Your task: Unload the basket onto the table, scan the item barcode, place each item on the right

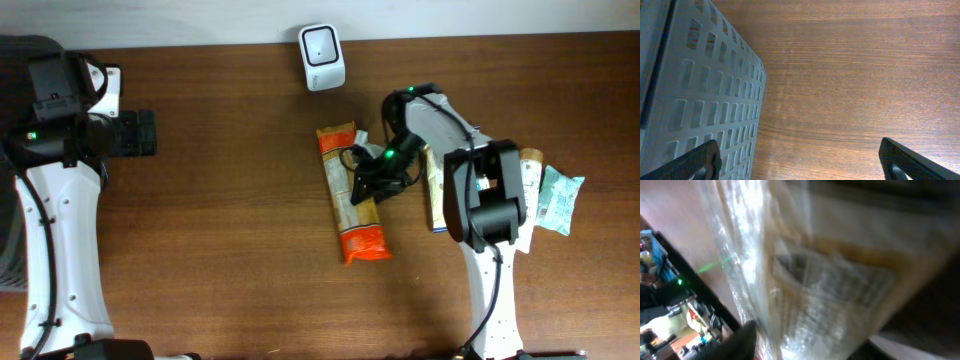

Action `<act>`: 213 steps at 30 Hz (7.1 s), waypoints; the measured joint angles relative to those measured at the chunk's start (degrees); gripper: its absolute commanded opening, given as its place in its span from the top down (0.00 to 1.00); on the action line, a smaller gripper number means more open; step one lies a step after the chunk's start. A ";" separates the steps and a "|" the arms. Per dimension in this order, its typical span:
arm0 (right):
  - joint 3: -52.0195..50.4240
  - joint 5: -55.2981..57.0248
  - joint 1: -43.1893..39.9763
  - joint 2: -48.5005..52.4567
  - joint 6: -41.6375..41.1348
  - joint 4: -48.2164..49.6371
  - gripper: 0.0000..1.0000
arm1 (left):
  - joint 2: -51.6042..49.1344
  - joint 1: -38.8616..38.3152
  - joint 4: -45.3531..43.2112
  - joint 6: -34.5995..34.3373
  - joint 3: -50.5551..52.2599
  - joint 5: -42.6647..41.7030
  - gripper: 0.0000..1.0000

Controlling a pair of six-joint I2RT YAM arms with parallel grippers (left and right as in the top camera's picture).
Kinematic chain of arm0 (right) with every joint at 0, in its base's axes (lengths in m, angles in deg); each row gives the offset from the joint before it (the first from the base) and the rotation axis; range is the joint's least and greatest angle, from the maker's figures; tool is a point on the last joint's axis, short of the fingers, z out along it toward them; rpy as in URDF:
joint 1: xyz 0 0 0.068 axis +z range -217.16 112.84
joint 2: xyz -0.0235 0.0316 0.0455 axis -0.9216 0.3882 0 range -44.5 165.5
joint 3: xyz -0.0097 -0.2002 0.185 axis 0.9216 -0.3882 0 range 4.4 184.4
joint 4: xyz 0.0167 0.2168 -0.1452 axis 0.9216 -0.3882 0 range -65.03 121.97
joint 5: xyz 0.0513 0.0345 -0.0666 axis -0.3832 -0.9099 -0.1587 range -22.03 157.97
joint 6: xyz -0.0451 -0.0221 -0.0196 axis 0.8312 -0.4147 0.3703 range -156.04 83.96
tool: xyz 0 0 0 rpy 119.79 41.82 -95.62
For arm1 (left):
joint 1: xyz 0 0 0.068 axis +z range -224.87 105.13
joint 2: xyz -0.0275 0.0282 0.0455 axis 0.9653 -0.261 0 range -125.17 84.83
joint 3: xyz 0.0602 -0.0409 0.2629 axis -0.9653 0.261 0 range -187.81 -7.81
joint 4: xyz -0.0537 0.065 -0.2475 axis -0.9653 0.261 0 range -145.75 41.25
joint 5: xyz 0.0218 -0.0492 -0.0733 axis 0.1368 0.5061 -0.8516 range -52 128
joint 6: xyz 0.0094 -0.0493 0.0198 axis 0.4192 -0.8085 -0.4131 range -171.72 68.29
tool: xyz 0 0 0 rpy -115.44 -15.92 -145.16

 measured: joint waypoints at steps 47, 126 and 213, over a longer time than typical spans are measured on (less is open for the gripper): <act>13.18 20.65 2.73 -5.33 -3.61 -0.13 0.22 | 0.00 0.00 0.00 0.02 0.00 0.00 0.01; -3.28 -23.82 2.78 -24.06 -29.83 44.85 0.96 | 0.00 0.00 -0.04 0.02 0.00 0.02 0.01; -3.13 -36.79 11.04 1.18 -72.50 81.22 0.96 | 0.00 0.00 -0.09 0.00 0.00 0.00 0.01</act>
